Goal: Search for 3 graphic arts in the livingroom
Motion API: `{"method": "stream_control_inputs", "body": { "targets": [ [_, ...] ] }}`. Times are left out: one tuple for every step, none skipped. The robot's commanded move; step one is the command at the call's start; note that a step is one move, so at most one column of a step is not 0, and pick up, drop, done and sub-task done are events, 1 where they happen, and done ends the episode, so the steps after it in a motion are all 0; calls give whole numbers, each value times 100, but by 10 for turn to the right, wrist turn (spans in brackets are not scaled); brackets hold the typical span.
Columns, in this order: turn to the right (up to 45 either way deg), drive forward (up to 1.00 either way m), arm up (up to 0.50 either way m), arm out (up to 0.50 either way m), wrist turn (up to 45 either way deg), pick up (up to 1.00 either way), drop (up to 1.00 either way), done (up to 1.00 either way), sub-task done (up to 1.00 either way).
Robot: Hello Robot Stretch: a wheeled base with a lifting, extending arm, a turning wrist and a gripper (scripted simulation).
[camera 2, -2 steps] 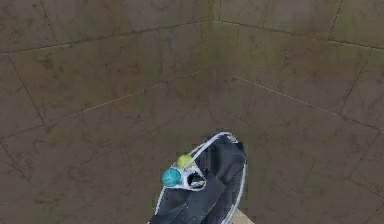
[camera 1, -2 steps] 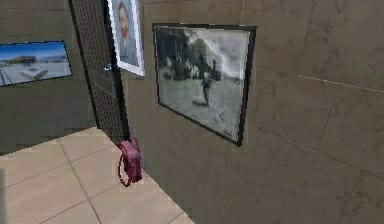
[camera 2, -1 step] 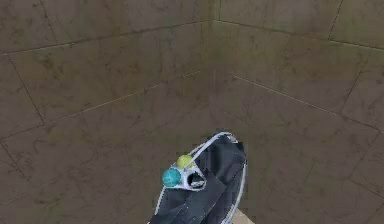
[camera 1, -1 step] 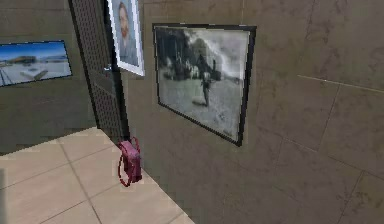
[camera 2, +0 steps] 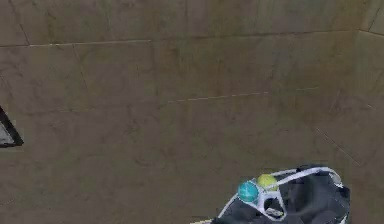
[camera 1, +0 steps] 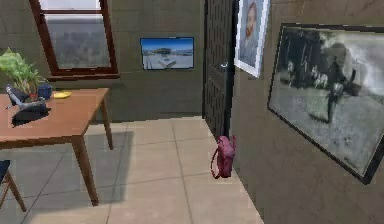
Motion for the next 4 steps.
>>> {"method": "stream_control_inputs", "body": {
  "targets": [
    [0, 75, 0, 0, 0, 0, 0, 0, 0],
    [240, 0, 0, 0, 0, 0, 0, 0, 0],
    [0, 0, 0, 0, 0, 0, 0, 0, 100],
    [-330, 0, 0, 0, 0, 0, 0, 0, 0]
  ]
}}
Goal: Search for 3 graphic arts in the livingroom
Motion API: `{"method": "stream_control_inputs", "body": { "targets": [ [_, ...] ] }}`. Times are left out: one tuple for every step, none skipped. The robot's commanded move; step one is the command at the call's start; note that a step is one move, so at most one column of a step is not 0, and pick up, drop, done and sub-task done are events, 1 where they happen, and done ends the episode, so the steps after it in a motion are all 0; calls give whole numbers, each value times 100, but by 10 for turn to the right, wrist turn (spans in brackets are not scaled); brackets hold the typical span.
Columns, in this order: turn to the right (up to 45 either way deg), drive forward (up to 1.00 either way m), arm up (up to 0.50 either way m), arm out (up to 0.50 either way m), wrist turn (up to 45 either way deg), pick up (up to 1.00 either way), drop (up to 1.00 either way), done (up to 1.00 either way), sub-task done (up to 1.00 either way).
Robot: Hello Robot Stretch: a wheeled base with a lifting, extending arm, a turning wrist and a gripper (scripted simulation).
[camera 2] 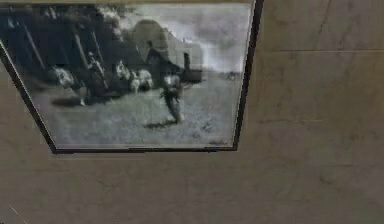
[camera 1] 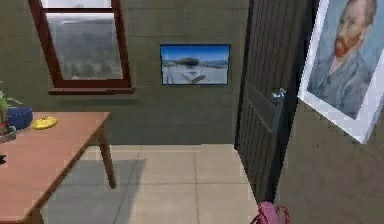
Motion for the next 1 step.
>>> {"method": "stream_control_inputs", "body": {
  "targets": [
    [0, 100, 0, 0, 0, 0, 0, 0, 0]
  ]
}}
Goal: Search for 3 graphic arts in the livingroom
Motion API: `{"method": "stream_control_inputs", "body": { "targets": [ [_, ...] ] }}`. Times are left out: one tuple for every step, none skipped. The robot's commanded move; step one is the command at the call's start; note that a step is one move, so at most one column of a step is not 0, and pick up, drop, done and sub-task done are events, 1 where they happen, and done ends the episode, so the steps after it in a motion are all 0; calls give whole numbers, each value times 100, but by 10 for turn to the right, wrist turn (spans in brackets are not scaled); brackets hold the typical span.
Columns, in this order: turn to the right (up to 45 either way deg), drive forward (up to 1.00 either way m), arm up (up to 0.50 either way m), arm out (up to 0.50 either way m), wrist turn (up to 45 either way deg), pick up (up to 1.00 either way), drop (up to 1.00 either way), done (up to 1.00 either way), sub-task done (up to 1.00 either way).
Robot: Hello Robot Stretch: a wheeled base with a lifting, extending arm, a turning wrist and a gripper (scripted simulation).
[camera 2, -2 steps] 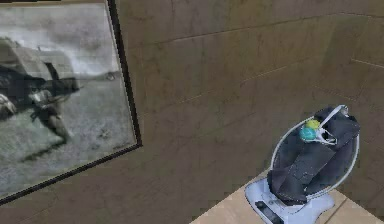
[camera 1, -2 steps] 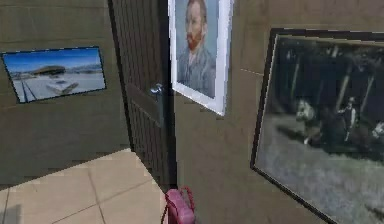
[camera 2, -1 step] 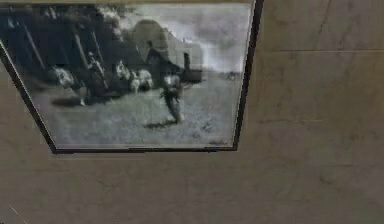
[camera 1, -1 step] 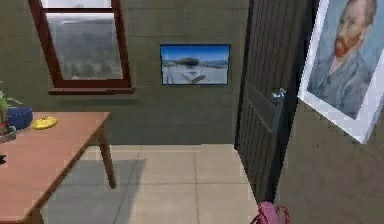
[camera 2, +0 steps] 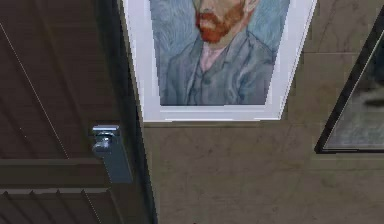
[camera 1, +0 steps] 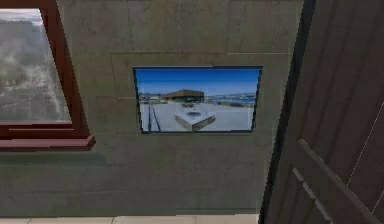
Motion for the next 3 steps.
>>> {"method": "stream_control_inputs", "body": {
  "targets": [
    [-30, 0, 0, 0, 0, 0, 0, 0, 0],
    [0, 35, 0, 0, 0, 0, 0, 0, 0],
    [0, 0, 0, 0, 0, 0, 0, 100, 0]
  ]
}}
